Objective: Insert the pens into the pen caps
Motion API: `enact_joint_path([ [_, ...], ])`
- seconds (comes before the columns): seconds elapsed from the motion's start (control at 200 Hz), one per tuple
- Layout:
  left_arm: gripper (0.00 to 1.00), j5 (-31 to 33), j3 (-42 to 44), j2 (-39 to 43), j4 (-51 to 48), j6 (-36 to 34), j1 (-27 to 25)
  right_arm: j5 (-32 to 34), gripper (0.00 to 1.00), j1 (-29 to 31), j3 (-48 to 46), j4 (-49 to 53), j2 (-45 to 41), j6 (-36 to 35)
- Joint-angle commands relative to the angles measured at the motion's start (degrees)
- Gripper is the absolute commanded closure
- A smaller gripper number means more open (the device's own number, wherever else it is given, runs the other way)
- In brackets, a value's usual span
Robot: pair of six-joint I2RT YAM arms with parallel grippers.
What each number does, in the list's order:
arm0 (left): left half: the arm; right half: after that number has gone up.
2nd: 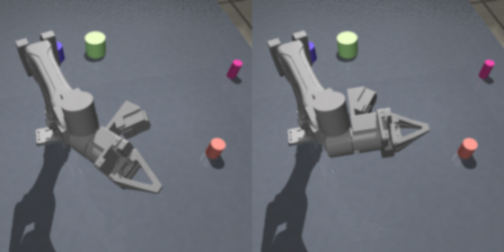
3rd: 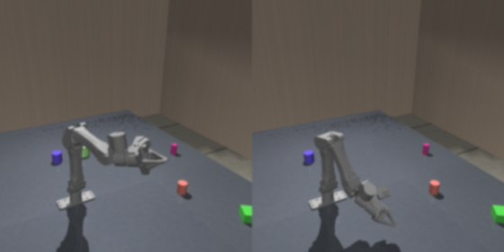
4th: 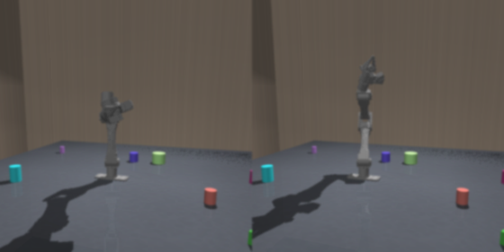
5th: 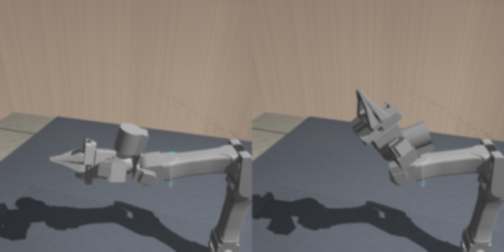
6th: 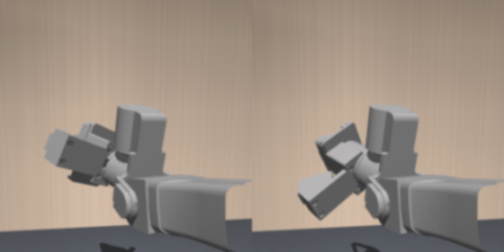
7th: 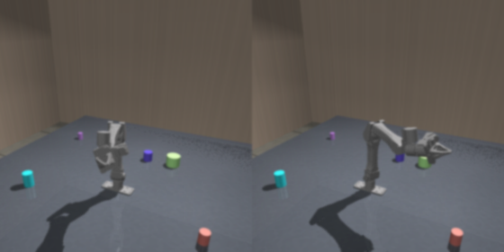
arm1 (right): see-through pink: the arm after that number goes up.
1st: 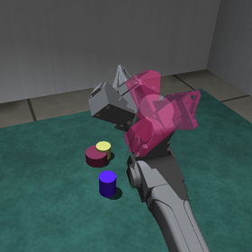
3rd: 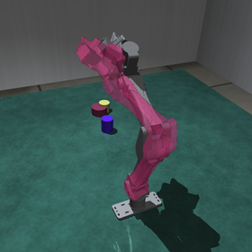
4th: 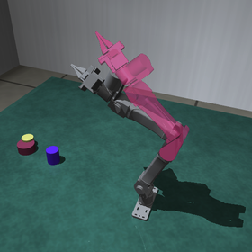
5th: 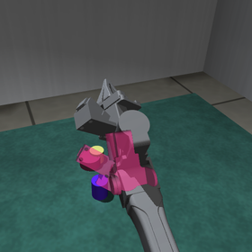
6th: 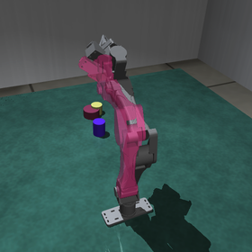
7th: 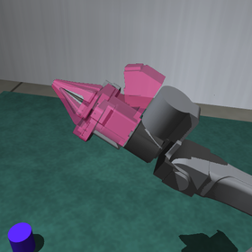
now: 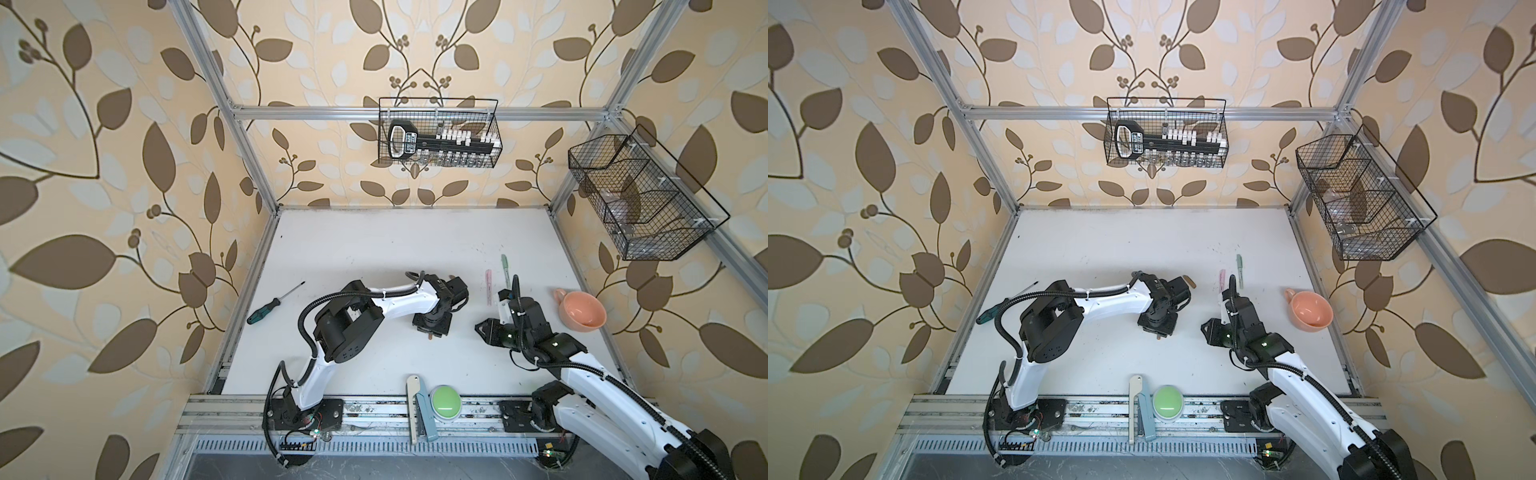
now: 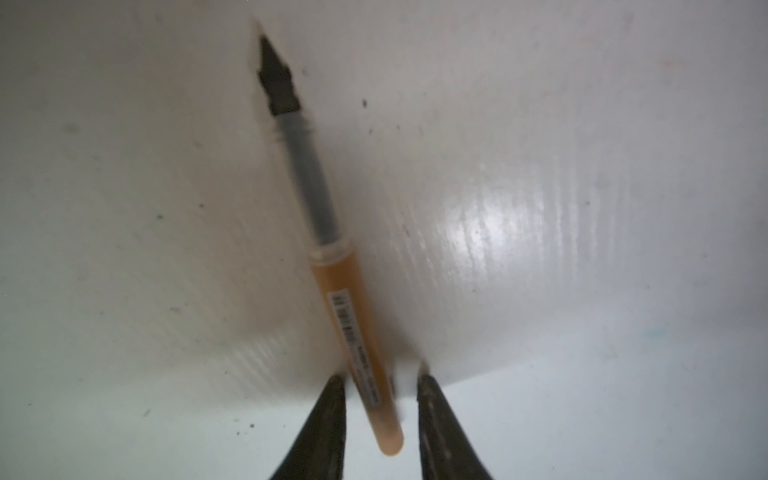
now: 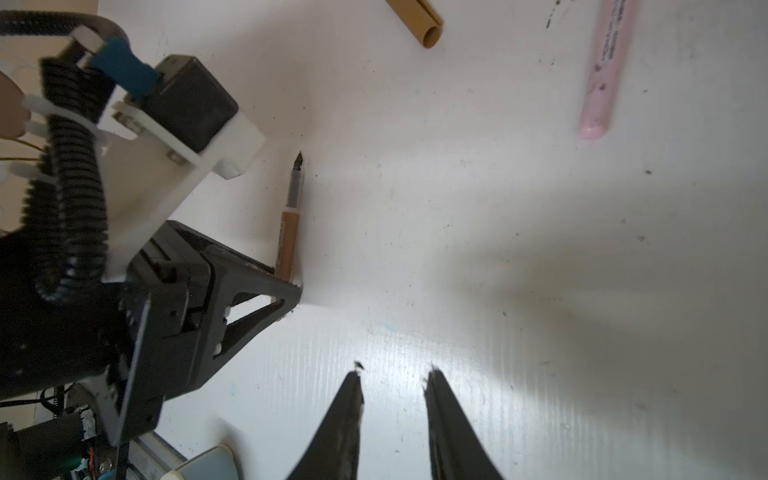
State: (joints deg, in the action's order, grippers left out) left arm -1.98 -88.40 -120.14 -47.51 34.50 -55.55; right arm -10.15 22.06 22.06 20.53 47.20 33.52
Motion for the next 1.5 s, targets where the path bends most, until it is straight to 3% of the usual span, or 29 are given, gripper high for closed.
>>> enact_joint_path([
  [0.0,0.79,0.1,1.9,0.8,1.7,-1.5,-0.3,-0.6,0.71,0.7,-0.8,-2.1,1.2,0.8],
  [0.345,0.97,1.3,6.9,4.6,6.1,-4.4,-0.3,-2.9,0.71,2.2,-0.8,-10.6,8.2,3.3],
  [0.42,0.99,1.5,9.4,7.0,9.2,-5.1,-0.3,-4.8,0.66,2.2,-1.4,-15.1,10.3,5.0],
  [0.585,1.0,0.0,14.2,12.3,16.1,-5.8,-0.3,-6.5,0.62,3.3,-4.3,-28.7,13.2,12.0],
  [0.865,0.98,-3.5,17.3,16.4,21.5,-6.0,-0.4,-7.7,0.56,5.1,-3.7,-41.2,22.5,15.2],
  [1.26,0.99,-6.1,16.5,16.4,22.0,-5.8,-0.7,-8.4,0.54,4.7,-1.2,-48.2,30.2,16.3],
  [1.494,0.99,-6.5,15.1,16.4,20.6,-6.6,-1.4,-10.4,0.6,3.6,-1.0,-53.6,34.2,18.0],
])
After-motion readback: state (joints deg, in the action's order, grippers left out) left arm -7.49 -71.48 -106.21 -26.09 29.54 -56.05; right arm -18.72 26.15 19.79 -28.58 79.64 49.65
